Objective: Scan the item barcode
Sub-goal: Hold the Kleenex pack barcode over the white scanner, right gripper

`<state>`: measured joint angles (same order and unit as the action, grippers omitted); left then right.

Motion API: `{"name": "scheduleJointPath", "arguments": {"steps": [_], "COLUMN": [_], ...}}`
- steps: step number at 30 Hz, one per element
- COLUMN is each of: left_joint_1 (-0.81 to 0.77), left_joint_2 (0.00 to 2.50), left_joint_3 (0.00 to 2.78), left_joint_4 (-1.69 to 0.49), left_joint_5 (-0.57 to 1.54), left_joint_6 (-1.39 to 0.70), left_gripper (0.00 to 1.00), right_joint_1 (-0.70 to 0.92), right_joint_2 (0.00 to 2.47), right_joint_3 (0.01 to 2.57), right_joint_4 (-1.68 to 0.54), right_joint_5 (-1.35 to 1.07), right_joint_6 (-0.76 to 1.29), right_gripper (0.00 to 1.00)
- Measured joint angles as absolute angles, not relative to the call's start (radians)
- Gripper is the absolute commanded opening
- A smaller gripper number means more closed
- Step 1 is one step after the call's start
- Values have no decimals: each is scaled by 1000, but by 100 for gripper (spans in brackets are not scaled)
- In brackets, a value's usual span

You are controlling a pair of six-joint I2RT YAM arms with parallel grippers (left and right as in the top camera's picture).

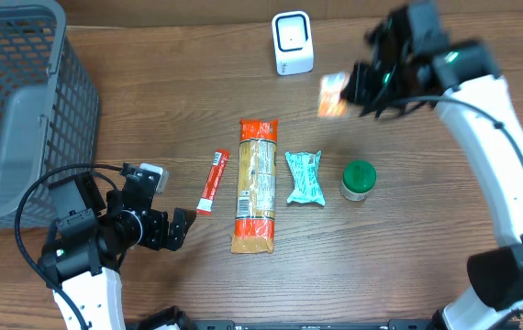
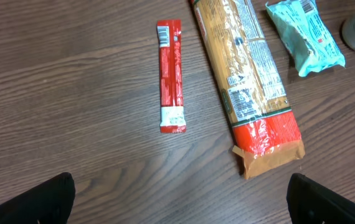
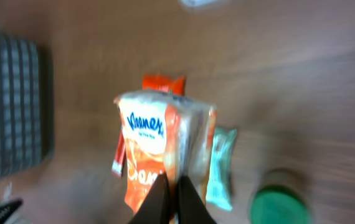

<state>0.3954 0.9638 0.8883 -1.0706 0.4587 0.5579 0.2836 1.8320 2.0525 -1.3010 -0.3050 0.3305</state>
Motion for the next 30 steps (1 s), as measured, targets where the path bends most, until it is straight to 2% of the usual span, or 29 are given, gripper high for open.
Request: {"name": "scheduleJointPath", "arguments": {"steps": [4, 7, 12, 18, 24, 30], "left_joint_1": [395, 395, 395, 395, 395, 395], "left_joint_2": [984, 993, 1007, 1010, 1010, 1010], "left_joint_3": [888, 888, 888, 888, 888, 888], "left_joint_4": [-1071, -1070, -1070, -1070, -1070, -1070], "left_joint_5": [459, 458, 459, 458, 459, 459], "left_joint_6": [558, 558, 558, 558, 558, 558], "left_gripper": [100, 100, 100, 100, 100, 100], "right_joint_1": [284, 286, 327, 450, 579, 638], "right_joint_2": [1893, 1941, 2045, 2162, 2224, 2353], "right_joint_3": [2391, 2515, 2534, 2528, 2528, 2531], "right_joint_4": [-1468, -1486, -1419, -1278, -1111, -959], "right_joint_5": [-174, -111, -5, 159, 405, 656], "right_joint_6": [312, 286, 227, 149, 31, -96], "right_gripper": [3, 4, 4, 4, 4, 4]}}
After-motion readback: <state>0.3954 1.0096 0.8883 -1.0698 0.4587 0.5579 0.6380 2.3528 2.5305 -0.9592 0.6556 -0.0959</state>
